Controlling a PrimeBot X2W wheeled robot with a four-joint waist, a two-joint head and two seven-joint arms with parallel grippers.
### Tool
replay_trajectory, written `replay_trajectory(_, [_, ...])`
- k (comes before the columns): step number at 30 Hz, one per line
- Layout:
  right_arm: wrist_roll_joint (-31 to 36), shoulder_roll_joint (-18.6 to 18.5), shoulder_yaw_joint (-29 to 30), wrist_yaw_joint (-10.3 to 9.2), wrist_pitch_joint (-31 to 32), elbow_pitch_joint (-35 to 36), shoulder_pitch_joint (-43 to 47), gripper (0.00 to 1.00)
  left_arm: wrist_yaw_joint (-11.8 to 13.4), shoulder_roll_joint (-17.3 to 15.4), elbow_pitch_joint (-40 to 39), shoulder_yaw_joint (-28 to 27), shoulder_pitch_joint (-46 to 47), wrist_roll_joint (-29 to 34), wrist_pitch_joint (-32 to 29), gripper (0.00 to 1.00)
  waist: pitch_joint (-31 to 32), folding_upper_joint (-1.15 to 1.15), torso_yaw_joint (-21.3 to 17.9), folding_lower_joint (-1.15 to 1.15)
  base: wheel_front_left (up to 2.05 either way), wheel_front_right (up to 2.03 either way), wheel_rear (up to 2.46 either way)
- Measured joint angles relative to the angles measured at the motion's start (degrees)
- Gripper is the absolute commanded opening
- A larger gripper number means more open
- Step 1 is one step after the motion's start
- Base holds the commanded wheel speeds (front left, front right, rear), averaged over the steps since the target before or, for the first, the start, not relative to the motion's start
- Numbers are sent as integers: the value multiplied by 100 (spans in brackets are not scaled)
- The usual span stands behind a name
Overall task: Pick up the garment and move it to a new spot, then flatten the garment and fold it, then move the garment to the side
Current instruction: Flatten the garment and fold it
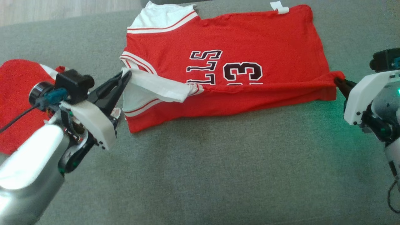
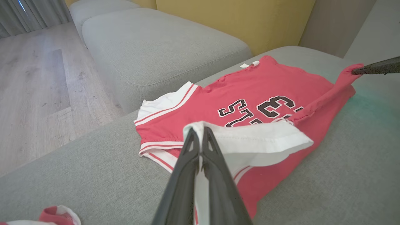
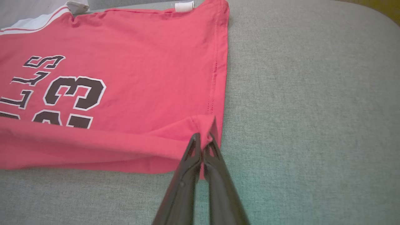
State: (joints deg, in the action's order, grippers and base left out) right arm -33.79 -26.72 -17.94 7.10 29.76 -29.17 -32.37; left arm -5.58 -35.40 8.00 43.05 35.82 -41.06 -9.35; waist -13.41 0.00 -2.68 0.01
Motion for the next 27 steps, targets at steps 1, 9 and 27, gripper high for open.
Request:
replay_trajectory(1, [19, 22, -7, 0, -3, -48, -44, 0, -24, 19, 103, 29, 75, 46, 1, 0, -30, 0, -5, 0, 0, 0, 0])
replay_trajectory(9, [140, 149, -119, 0, -394, -485, -400, 100, -147, 378, 1058, 345, 812, 291, 113, 96, -330, 0, -42, -1, 0, 0, 0])
replay_trajectory(27, [1060, 655, 1162, 0, -3702, -131, -694, 100, 993, 1467, 1295, -1038, 659, 115, 2366, 100, -34, 0, -10, -1, 0, 0, 0])
